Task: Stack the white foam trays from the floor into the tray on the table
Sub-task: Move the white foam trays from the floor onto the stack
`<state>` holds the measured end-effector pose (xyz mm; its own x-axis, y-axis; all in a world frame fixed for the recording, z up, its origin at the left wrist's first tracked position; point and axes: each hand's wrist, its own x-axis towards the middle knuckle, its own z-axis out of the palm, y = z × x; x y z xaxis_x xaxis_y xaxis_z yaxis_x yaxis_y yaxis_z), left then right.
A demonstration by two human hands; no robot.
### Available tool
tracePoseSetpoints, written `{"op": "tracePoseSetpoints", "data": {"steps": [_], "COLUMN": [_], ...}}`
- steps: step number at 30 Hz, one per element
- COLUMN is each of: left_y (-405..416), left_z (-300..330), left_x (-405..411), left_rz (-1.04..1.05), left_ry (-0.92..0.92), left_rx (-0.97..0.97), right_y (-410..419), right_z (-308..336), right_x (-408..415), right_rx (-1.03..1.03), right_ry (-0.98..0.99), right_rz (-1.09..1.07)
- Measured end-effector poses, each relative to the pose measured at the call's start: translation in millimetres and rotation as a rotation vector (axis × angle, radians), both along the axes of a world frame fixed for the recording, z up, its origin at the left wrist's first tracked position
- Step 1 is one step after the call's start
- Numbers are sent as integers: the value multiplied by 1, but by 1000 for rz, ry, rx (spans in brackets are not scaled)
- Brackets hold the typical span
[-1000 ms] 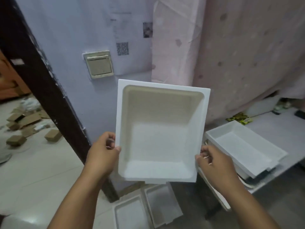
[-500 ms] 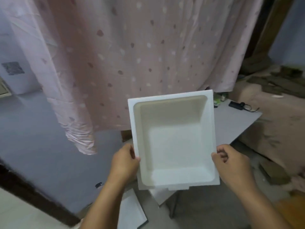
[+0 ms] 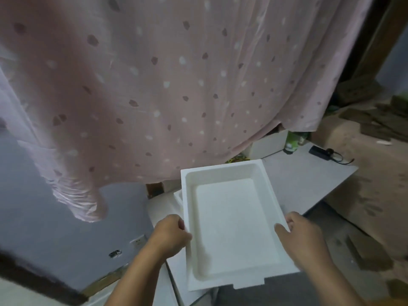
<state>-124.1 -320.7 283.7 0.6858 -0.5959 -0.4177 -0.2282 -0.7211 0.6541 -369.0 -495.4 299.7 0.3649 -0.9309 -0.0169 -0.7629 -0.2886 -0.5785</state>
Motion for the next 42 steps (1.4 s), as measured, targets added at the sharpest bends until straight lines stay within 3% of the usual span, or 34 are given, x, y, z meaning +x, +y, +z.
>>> {"op": "tracePoseSetpoints", "data": {"steps": [9, 15, 27, 33, 42], "left_y": [-73, -89, -113, -118, -119], "left_z": [-11, -27, -80, -95, -106], "left_x": [52, 52, 27, 12, 2], "left_rz": [28, 120, 375, 534, 609], "left_ry": [25, 51, 53, -77, -134], "left_rx": [-112, -52, 262, 239, 270], "right_y": [-92, -135, -212, -220, -232], "right_z": [8, -18, -93, -107, -121], "right_x": [76, 107, 136, 139, 135], "right_rx": [-2, 34, 123, 134, 134], "right_ry": [-33, 30, 228, 190, 224], "right_rz": [61, 112, 455, 560, 617]}}
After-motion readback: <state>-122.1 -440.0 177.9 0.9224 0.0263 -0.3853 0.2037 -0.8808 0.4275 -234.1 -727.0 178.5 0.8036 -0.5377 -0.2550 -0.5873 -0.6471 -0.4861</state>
